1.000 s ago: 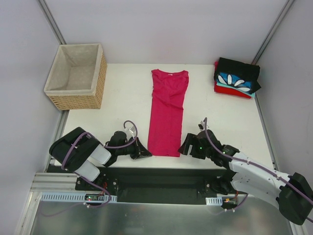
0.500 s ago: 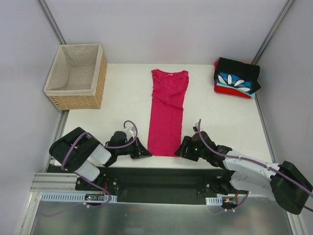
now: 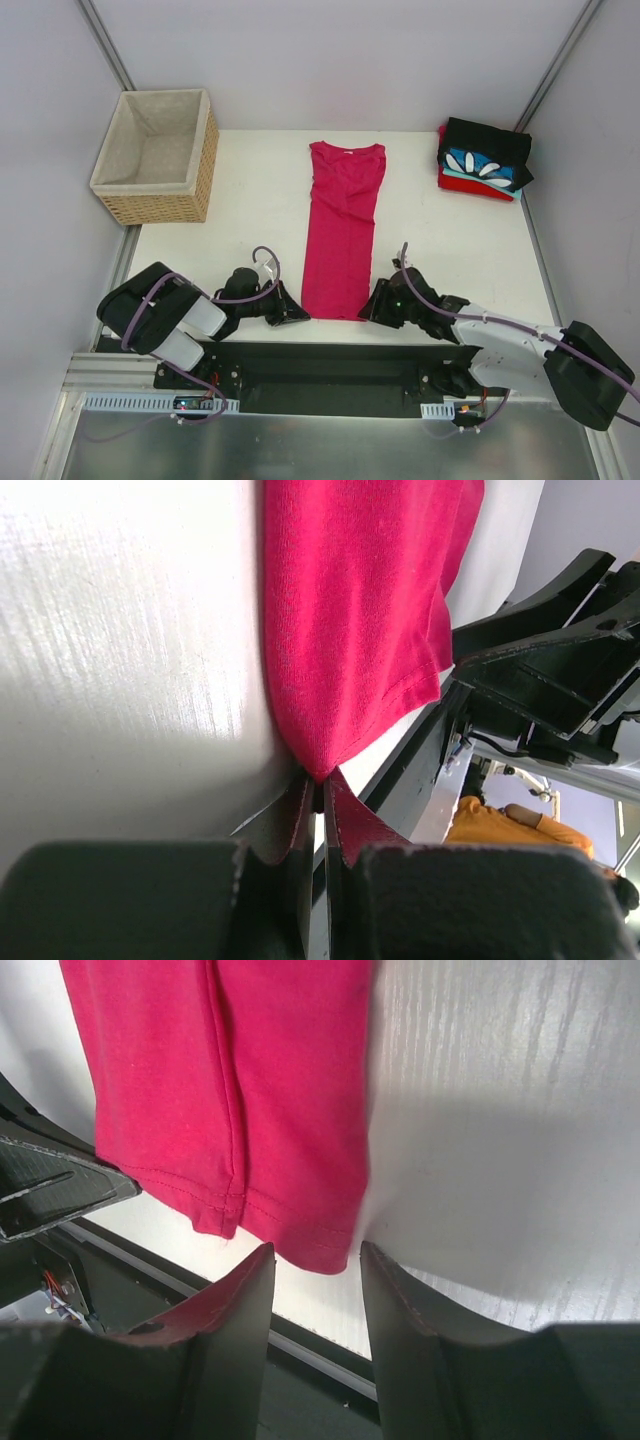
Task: Fold and stack the t-shirts
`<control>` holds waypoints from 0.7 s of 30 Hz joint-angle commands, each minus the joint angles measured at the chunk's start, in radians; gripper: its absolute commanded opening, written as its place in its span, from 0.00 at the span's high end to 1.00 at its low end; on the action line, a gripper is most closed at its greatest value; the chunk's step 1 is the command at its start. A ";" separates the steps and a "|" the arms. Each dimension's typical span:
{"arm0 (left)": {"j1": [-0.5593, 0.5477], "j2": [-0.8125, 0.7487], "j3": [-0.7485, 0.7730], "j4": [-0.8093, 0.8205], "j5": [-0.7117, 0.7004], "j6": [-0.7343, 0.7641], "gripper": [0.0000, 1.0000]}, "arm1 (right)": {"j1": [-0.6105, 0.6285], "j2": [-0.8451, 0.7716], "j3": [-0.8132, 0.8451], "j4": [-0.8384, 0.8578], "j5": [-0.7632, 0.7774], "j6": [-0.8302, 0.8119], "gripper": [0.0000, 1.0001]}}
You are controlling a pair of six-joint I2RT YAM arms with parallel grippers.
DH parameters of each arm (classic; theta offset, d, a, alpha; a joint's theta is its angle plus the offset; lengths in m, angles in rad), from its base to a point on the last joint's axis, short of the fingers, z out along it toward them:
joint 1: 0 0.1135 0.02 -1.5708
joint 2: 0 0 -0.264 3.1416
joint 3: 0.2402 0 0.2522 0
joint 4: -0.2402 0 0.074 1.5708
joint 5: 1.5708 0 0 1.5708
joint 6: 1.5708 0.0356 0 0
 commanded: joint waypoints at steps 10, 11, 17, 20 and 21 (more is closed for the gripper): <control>-0.014 -0.030 -0.030 -0.151 -0.059 0.066 1.00 | 0.007 0.122 0.018 0.072 0.021 -0.015 0.66; -0.014 -0.033 -0.033 -0.151 -0.061 0.065 1.00 | 0.007 0.125 0.016 0.070 0.021 -0.015 0.69; -0.014 -0.039 -0.039 -0.155 -0.078 0.063 1.00 | 0.007 0.115 0.019 0.036 0.031 -0.014 0.99; -0.014 -0.062 -0.042 -0.158 -0.082 0.060 1.00 | 0.007 0.079 0.015 0.001 0.041 -0.021 1.00; -0.014 -0.071 -0.045 -0.169 -0.084 0.060 1.00 | 0.007 0.047 0.014 -0.011 0.043 -0.024 1.00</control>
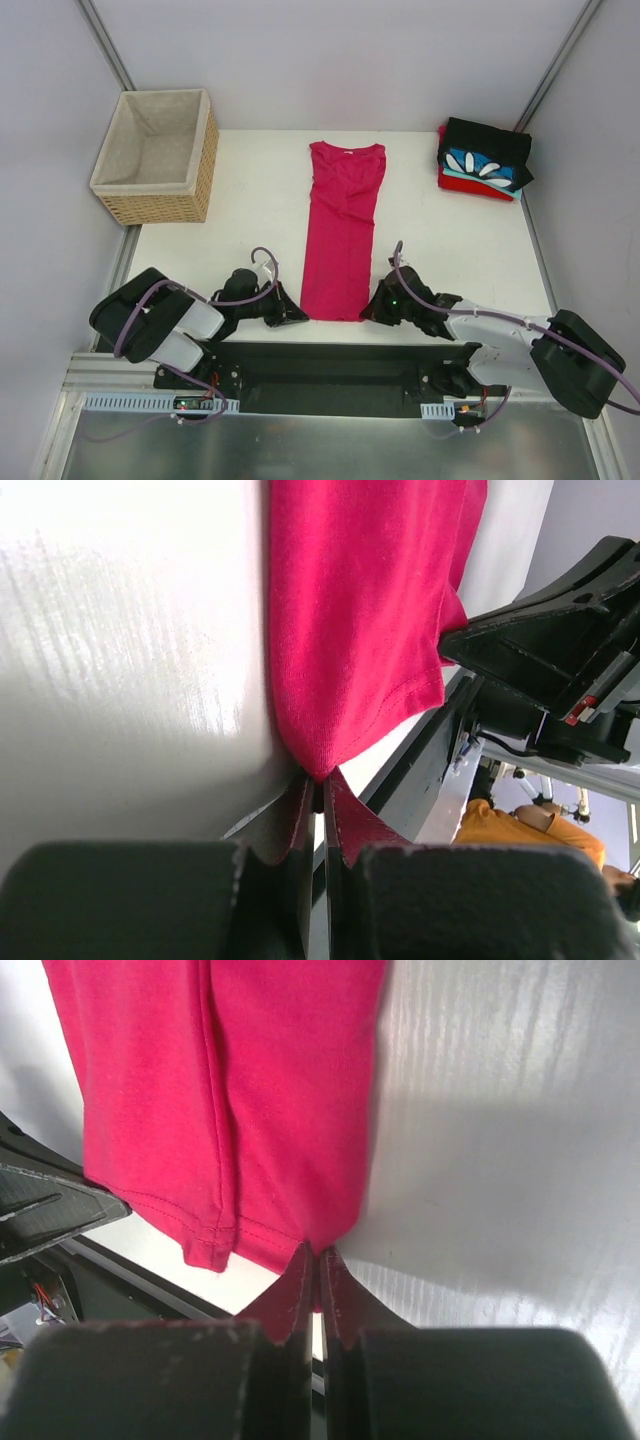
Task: Fold and stack the t-shirts
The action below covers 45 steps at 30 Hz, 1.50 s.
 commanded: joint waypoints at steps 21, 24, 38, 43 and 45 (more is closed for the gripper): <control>-0.100 -0.534 0.098 -0.629 -0.177 0.089 1.00 | 0.175 -0.157 0.142 -0.356 0.193 -0.051 1.00; -0.161 -0.509 0.125 -0.630 -0.208 0.080 1.00 | 0.211 -0.162 0.176 -0.390 0.230 -0.051 0.99; -0.206 -0.552 0.303 -0.813 -0.277 0.142 1.00 | 0.218 -0.215 0.309 -0.531 0.361 -0.117 0.99; -0.207 -0.511 0.403 -0.854 -0.309 0.195 1.00 | 0.206 -0.212 0.371 -0.586 0.411 -0.152 0.99; -0.206 -0.489 0.443 -0.885 -0.330 0.220 1.00 | 0.177 -0.206 0.389 -0.589 0.408 -0.170 1.00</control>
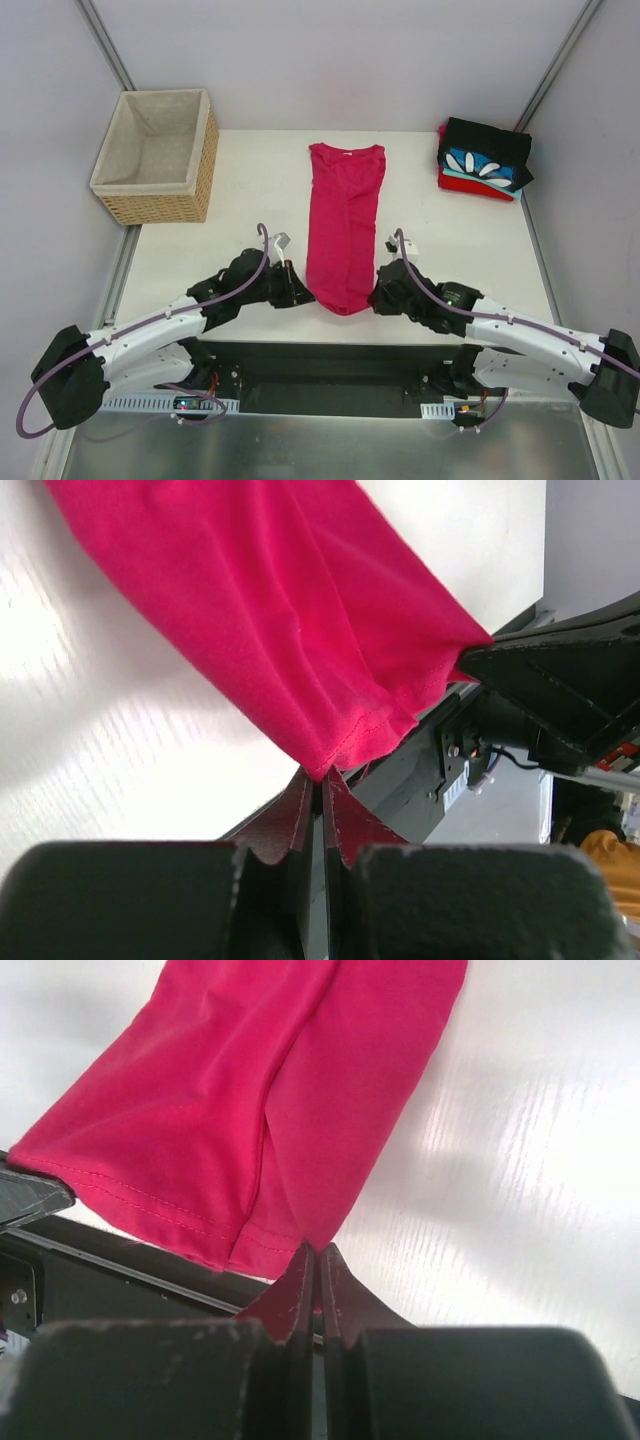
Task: Fold and stack the t-shirts
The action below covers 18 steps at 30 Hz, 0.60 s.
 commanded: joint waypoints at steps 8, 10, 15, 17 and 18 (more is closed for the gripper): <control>0.059 0.159 0.275 -0.078 -0.082 0.160 1.00 | -0.193 0.017 0.129 -0.038 0.028 -0.161 1.00; 0.078 0.191 0.301 -0.078 -0.079 0.180 1.00 | -0.228 0.024 0.140 -0.021 0.017 -0.192 0.99; 0.141 0.252 0.329 -0.074 -0.070 0.194 1.00 | -0.356 0.091 0.168 0.042 -0.061 -0.247 1.00; 0.156 0.287 0.335 -0.057 -0.064 0.198 1.00 | -0.402 0.146 0.192 0.080 -0.104 -0.266 1.00; 0.174 0.300 0.337 -0.046 -0.055 0.198 1.00 | -0.416 0.169 0.204 0.091 -0.118 -0.269 1.00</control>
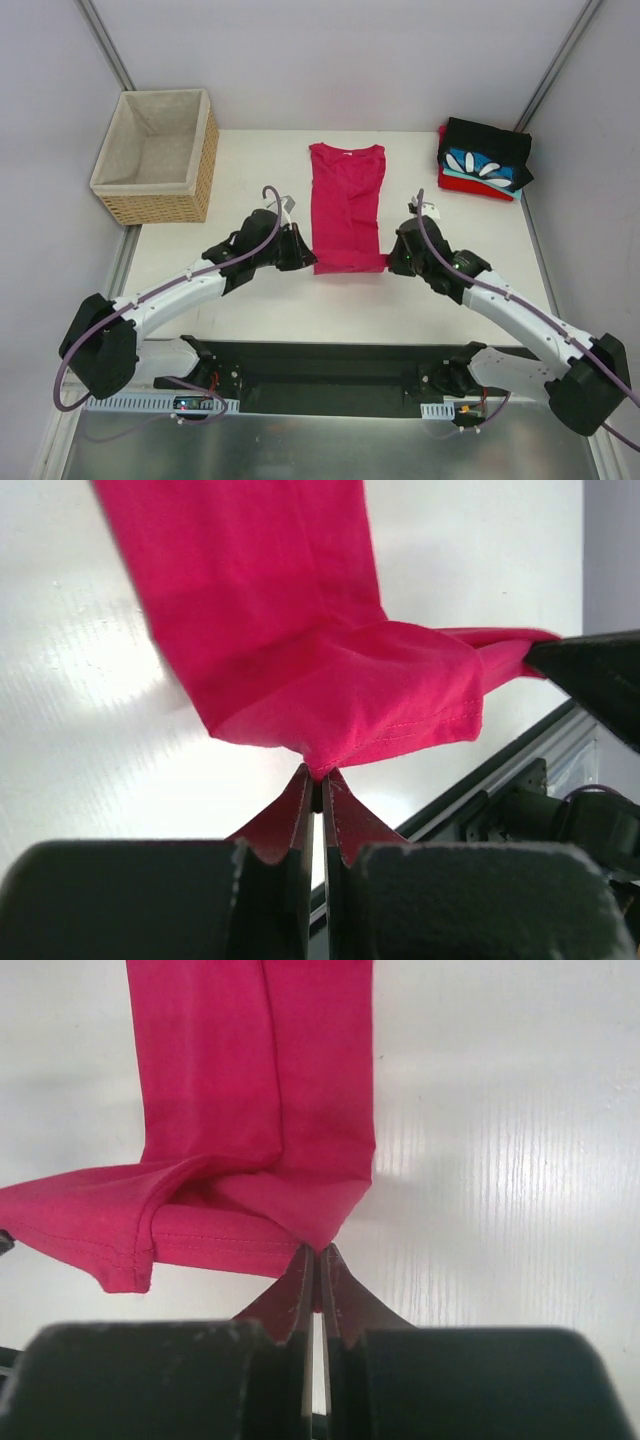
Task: Fold and stack the t-shirts
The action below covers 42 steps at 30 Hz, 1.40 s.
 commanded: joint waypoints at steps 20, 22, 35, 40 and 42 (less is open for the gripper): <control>0.109 0.330 0.232 0.086 0.109 0.058 1.00 | -0.148 0.431 0.263 0.193 -0.203 -0.056 1.00; 0.120 0.341 0.249 0.084 0.114 0.061 1.00 | -0.167 0.438 0.271 0.195 -0.205 -0.061 0.99; 0.181 0.448 0.353 0.084 0.143 0.079 1.00 | -0.238 0.539 0.352 0.209 -0.234 -0.063 1.00; 0.189 0.483 0.379 0.086 0.141 0.085 1.00 | -0.253 0.595 0.384 0.222 -0.249 -0.053 0.99; 0.195 0.503 0.390 0.086 0.149 0.085 1.00 | -0.261 0.611 0.398 0.225 -0.249 -0.053 1.00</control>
